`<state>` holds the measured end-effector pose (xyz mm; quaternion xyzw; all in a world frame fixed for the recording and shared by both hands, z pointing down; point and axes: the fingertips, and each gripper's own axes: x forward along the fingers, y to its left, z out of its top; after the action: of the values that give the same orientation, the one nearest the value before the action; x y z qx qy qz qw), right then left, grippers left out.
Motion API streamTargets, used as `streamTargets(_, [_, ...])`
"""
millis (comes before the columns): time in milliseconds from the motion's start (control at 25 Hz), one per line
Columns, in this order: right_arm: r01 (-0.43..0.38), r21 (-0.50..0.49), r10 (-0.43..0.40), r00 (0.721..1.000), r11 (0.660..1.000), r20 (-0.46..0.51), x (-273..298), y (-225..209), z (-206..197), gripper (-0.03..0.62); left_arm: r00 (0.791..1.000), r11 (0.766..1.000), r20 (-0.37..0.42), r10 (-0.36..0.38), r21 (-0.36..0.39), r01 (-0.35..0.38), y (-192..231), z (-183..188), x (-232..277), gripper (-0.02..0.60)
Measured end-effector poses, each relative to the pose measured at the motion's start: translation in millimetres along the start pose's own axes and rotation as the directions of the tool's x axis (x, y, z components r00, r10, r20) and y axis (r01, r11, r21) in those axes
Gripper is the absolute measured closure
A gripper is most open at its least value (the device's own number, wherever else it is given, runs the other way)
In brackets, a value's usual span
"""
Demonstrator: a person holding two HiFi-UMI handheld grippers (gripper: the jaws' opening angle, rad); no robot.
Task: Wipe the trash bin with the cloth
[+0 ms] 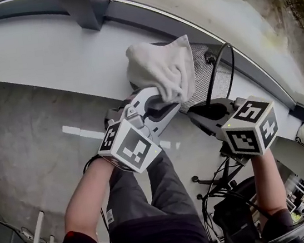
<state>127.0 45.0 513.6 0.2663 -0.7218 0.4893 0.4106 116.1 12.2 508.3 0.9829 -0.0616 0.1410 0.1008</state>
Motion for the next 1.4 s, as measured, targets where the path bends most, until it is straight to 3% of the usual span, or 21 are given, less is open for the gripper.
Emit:
streamTargets(160, [-0.151,0.289,0.117,0.984,0.945,0.132,-10,-6,23,0.553,0.998,0.998,-0.018,-0.055,0.0,0.055,-16,-2,4,0.518])
streamTargets(240, [-0.215,0.35,0.157,0.97,0.912,0.188,-10,-5,40,0.533,0.999,0.998,0.004,-0.044,-0.044,0.044,-12,0,-1,0.517])
streamTargets(320, [-0.248,0.353,0.174,0.958,0.902,0.228,-10,-2,54,0.522,1.0,0.997,0.024,-0.005,-0.082,0.007,-1,2,-6,0.517])
streamTargets(440, [-0.179,0.221,0.112,0.952,0.959,0.284,-21,0,67,0.522,0.998,0.995,0.015,0.057,-0.087,-0.055,15,1,-4,0.518])
streamTargets(560, [-0.004,0.001,0.003,0.972,1.0,0.233,-29,-5,48,0.497,0.997,0.994,-0.006,0.079,-0.074,-0.079,24,0,4,0.518])
streamTargets(640, [0.112,-0.15,-0.091,0.986,0.982,0.139,-23,-14,20,0.497,0.996,0.994,-0.018,0.088,-0.063,-0.089,27,0,11,0.518])
streamTargets(720, [0.215,-0.277,-0.192,0.975,0.936,0.108,-17,-23,6,0.499,0.995,0.995,-0.034,0.088,-0.052,-0.09,28,0,15,0.518])
streamTargets(800, [0.256,-0.327,-0.239,0.967,0.91,0.092,-15,-27,4,0.58,0.996,0.996,-0.041,0.081,-0.042,-0.083,26,1,17,0.518])
streamTargets(960, [0.146,-0.142,-0.136,0.988,0.979,0.078,-18,-20,10,0.588,0.999,0.998,-0.015,0.041,-0.053,-0.042,20,3,11,0.518])
streamTargets(1080, [0.079,-0.004,-0.079,0.995,0.997,0.058,-20,-15,19,0.588,1.0,0.998,0.006,0.003,-0.059,-0.002,16,3,4,0.517])
streamTargets(1160, [0.053,0.092,-0.059,0.996,0.994,0.062,-19,-12,29,0.584,0.998,0.999,0.063,-0.019,-0.041,0.021,12,14,3,0.517])
streamTargets(1240, [-0.03,0.167,0.012,0.994,0.986,0.105,-12,-6,53,0.561,0.99,0.993,0.139,0.011,-0.115,0.006,20,23,-6,0.517])
streamTargets(1320, [-0.192,0.212,0.162,0.975,0.958,0.152,7,5,88,0.516,0.99,0.966,0.1,0.101,-0.246,-0.074,43,9,-22,0.517])
streamTargets(1400, [-0.231,0.255,0.199,0.969,0.939,0.146,17,8,105,0.491,0.989,0.965,0.054,0.134,-0.236,-0.118,56,-4,-31,0.517])
